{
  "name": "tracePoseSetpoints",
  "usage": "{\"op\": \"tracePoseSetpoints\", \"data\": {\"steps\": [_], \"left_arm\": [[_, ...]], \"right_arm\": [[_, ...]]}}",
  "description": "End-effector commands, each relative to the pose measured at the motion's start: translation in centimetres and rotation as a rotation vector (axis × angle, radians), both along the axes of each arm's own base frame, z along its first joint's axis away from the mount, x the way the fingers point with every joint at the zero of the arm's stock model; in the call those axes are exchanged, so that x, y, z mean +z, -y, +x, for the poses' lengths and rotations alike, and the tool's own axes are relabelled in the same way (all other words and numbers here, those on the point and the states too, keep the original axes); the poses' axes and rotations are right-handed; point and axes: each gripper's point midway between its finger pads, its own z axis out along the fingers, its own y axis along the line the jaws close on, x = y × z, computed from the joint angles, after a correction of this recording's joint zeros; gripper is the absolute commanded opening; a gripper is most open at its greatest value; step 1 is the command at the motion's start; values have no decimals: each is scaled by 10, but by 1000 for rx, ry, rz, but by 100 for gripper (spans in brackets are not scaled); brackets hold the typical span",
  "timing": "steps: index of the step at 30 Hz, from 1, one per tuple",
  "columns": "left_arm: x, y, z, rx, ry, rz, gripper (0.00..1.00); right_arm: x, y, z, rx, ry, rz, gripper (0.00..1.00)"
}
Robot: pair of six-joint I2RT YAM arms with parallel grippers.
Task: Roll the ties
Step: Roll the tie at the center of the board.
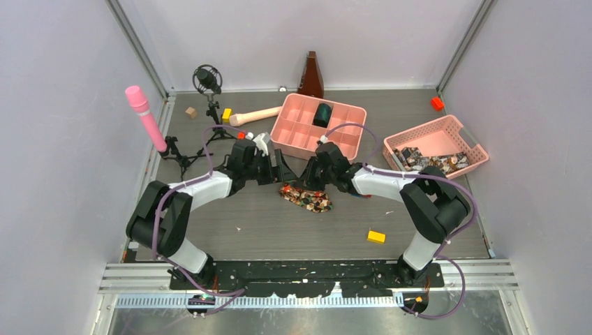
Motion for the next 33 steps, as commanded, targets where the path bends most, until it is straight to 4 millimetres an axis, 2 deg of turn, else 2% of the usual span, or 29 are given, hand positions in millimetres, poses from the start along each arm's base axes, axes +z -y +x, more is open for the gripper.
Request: {"op": "tracePoseSetpoints", "data": {"steps": [1, 16, 33], "left_arm": [[23, 7, 6, -14, 62, -61, 79], [5, 15, -4, -90, 5, -73, 79], [-14, 19, -16, -134, -42, -71, 78]], "right_arm": [[0, -6, 0, 11, 2, 24, 7], [-14, 21, -11, -25, -45, -112, 4], [-22, 31, -19, -30, -79, -168, 4]]}}
